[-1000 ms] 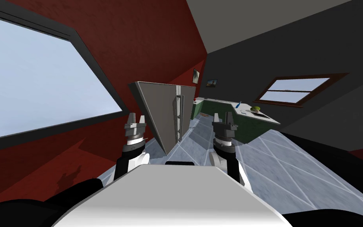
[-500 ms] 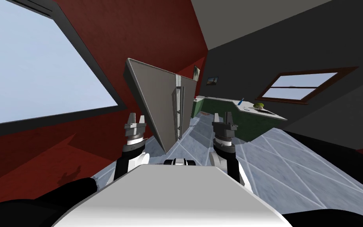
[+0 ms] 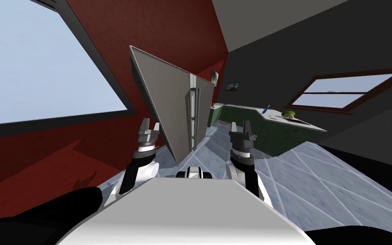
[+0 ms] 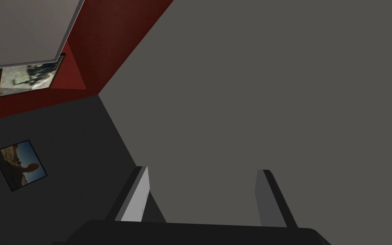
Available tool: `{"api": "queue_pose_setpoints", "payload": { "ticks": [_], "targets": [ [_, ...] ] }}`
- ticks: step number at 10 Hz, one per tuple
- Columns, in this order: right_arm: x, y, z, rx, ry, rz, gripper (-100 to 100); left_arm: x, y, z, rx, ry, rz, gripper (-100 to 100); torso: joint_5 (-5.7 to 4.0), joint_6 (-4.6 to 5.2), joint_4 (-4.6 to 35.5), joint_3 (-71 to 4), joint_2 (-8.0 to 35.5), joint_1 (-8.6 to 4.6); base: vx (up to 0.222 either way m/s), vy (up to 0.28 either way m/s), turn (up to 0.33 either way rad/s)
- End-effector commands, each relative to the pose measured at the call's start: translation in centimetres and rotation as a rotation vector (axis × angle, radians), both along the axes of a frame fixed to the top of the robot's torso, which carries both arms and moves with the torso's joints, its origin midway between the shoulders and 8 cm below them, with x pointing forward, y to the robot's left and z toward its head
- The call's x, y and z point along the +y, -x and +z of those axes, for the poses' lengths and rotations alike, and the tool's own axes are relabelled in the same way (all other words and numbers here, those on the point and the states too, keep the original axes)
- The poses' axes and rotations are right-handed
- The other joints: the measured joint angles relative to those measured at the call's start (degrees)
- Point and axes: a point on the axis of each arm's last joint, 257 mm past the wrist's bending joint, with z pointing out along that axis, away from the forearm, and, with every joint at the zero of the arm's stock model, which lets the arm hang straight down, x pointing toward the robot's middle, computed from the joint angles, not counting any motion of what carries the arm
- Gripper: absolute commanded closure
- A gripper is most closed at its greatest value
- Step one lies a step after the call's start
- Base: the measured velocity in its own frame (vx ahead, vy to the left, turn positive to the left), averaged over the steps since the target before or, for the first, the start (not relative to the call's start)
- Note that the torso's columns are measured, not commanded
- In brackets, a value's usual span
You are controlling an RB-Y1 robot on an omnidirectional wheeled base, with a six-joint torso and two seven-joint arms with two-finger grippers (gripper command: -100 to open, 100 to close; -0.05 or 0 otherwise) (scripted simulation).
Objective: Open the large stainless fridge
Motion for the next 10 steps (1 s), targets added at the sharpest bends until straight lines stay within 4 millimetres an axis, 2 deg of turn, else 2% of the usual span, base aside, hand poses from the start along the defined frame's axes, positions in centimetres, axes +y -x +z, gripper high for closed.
{"api": "queue_pose_setpoints", "payload": {
  "ticks": [1, 2, 3, 4, 5, 6, 7, 8, 10],
  "targets": [
    [0.0, 0.0, 0.0, 0.000, 0.000, 0.000, 0, 0.2, -1.4, 0.4, 0.025, -0.042, 0.001, -100, 0.02, 0.00, 0.0, 0.0, 0.0, 0.06, 0.058, -0.107, 0.058],
    [0.0, 0.0, 0.0, 0.000, 0.000, 0.000, 0, 0.4, -2.0, 1.3, 0.019, -0.066, 0.008, -100, 0.07, 0.01, 0.1, 0.1, 0.2, 0.24, 0.045, -0.100, 0.120],
    [0.0, 0.0, 0.0, 0.000, 0.000, 0.000, 0, 0.5, -2.3, 1.0, 0.037, -0.064, 0.010, -100, 0.09, -0.01, 0.1, 0.1, 0.2, 0.28, 0.035, -0.074, 0.067],
    [0.0, 0.0, 0.0, 0.000, 0.000, 0.000, 0, 0.8, -3.0, 2.0, 0.031, -0.084, 0.022, -100, 0.10, 0.01, 0.1, 0.1, 0.2, 0.33, 0.040, -0.083, 0.152],
    [0.0, 0.0, 0.0, 0.000, 0.000, 0.000, 0, 0.9, -3.2, 1.7, 0.048, -0.082, 0.024, -100, 0.07, -0.02, 0.1, 0.1, 0.2, 0.23, 0.042, -0.080, 0.069],
    [0.0, 0.0, 0.0, 0.000, 0.000, 0.000, 0, 1.5, -3.8, 2.8, 0.038, -0.099, 0.041, -100, 0.05, 0.01, 0.0, 0.1, 0.1, 0.19, 0.072, -0.130, 0.156],
    [0.0, 0.0, 0.0, 0.000, 0.000, 0.000, 0, 1.6, -4.2, 2.5, 0.058, -0.095, 0.043, -100, 0.01, -0.01, 0.0, 0.0, 0.0, 0.01, 0.064, -0.111, 0.077],
    [0.0, 0.0, 0.0, 0.000, 0.000, 0.000, 0, 2.3, -4.6, 3.7, 0.048, -0.109, 0.064, -100, 0.03, 0.02, 0.0, 0.0, 0.1, 0.13, 0.072, -0.128, 0.117],
    [0.0, 0.0, 0.0, 0.000, 0.000, 0.000, 0, 2.4, -5.1, 3.5, 0.068, -0.103, 0.067, -100, 0.07, 0.01, 0.1, 0.1, 0.2, 0.26, 0.028, -0.070, 0.053]
  ]
}}
